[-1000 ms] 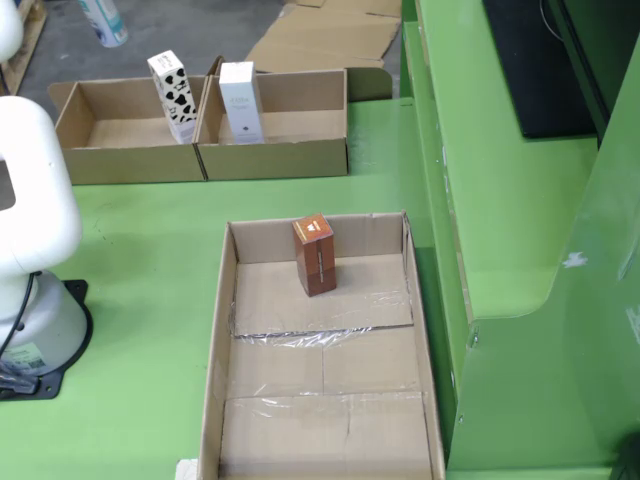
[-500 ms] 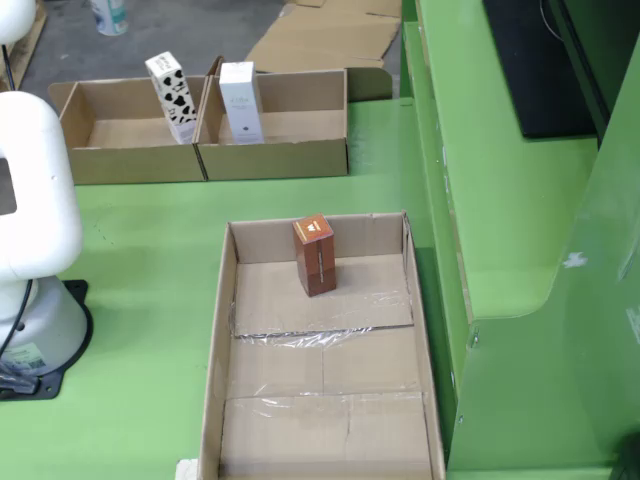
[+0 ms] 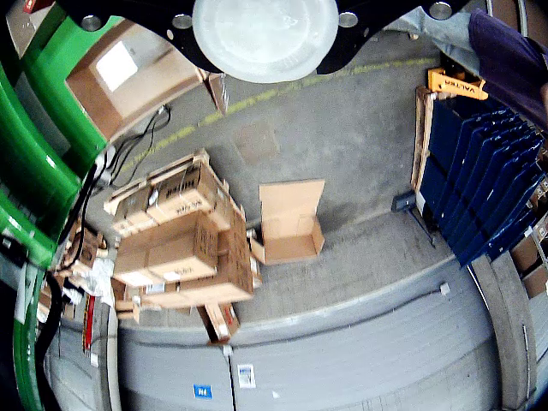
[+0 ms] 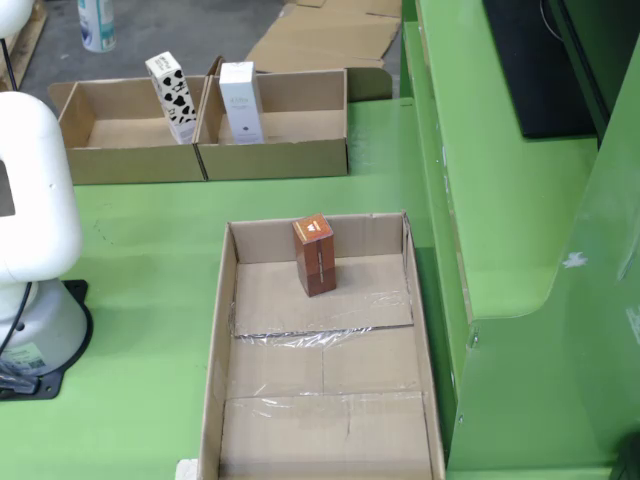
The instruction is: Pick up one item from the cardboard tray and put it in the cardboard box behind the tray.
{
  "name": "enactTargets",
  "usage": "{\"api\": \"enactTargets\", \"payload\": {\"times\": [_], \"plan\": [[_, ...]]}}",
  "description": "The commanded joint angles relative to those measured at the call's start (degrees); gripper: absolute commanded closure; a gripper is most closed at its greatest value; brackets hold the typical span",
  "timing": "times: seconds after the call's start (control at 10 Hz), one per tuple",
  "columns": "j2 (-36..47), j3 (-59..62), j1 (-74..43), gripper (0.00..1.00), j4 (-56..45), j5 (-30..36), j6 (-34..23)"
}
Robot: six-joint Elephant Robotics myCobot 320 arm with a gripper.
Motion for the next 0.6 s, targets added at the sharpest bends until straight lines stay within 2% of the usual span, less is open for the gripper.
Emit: {"api": "enactTargets", "payload": {"times": [0.0,0.2,0.5], "plan": [[3.07,1.4,-0.6,1.0,-24.56,1.32,1.48],[2.66,1.4,-0.5,1.0,-29.43,2.92,3.22],[1.54,1.4,-0.24,1.0,-31.13,3.3,3.84]]}}
